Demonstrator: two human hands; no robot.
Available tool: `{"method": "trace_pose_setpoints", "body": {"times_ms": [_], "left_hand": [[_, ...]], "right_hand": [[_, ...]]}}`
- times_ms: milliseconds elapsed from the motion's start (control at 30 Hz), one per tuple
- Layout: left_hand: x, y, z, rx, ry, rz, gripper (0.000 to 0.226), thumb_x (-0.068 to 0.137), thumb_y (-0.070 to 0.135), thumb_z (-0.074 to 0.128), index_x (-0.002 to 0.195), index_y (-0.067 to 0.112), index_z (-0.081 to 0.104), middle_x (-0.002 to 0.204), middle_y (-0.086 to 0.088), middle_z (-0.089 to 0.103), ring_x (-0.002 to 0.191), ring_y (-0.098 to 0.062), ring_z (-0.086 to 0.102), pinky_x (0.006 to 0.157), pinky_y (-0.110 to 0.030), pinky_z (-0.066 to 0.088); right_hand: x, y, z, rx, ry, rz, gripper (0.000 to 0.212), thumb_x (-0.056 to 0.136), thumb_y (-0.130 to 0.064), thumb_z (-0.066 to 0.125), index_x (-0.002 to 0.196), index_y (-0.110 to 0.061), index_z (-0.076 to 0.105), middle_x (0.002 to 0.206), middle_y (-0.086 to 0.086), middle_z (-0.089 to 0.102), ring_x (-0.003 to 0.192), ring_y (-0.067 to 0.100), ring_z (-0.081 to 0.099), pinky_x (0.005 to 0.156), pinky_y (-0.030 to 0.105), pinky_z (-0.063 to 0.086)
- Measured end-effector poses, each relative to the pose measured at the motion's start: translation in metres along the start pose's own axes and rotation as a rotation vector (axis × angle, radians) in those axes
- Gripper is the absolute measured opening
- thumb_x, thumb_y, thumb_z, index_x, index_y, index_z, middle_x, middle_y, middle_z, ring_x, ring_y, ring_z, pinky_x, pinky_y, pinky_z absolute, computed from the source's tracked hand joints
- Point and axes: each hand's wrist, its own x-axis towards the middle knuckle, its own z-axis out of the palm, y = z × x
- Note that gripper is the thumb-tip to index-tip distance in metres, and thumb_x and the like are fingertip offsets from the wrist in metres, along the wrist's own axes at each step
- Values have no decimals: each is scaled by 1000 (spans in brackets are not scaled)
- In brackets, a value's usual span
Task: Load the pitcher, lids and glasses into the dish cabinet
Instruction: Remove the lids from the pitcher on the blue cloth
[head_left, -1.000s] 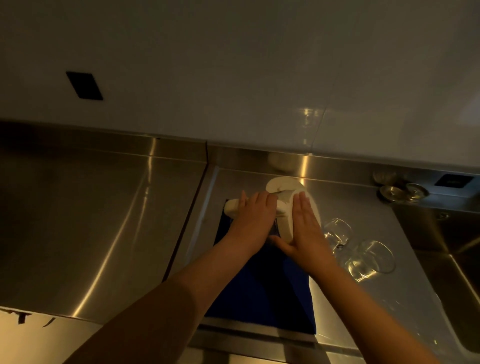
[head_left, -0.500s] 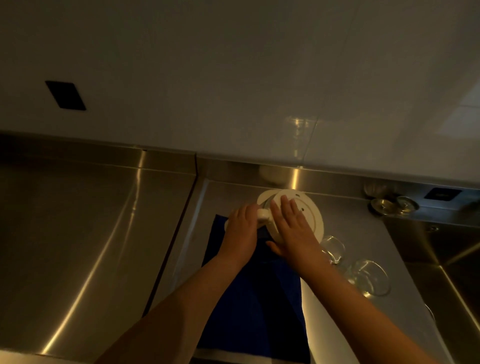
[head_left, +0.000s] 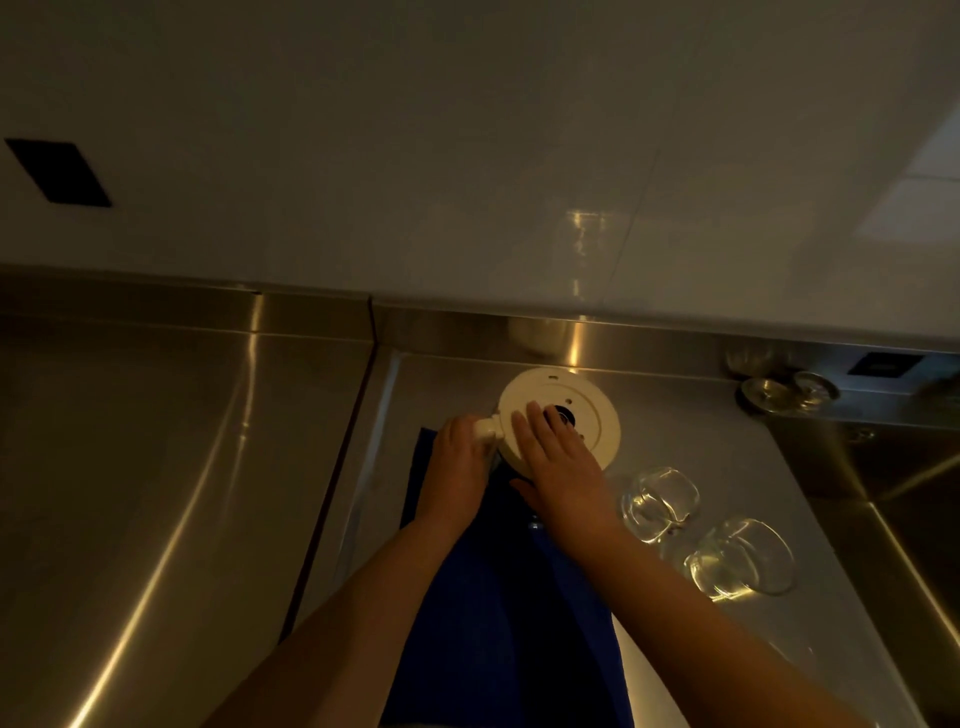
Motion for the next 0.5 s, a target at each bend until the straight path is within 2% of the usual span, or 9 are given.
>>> {"method": "trace_pose_setpoints", "body": {"times_ms": [133,300,400,500], "left_hand": [[-1,-6,-6,19,-30,19,18,97,17,44,112,16,53,103,7,46,92,-8,46,66,-9,33],[-13,-3,-8,-13,19,45,14,97,15,46,109,16,53,100,8,46,90,-11,48,70,-16,36],[-16,-6,-15,-16,-10,60,13,98,18,44,108,19,53,101,10,47,91,-7,46,69,-10,35],[-19,-9,-20,-42,-29,55,13,98,18,45,108,18,53,103,5,50,91,-9,49,72,-17,39]], "right_hand": [[1,-6,-1,13,-1,0,74,97,-35,44,147,-20,-8,156,5,-11,143,22,-12,108,31,-12],[-14,-10,-2,42,14,18,73,98,-36,40,142,-23,-17,146,-1,-24,137,19,-23,109,31,-13],[-21,-16,-1,30,19,1,70,99,-37,38,144,-21,-13,149,1,-20,135,20,-23,109,32,-12],[-21,-19,0,49,6,-11,67,99,-37,36,146,-22,-9,155,2,-12,135,18,-22,110,32,-9]]}}
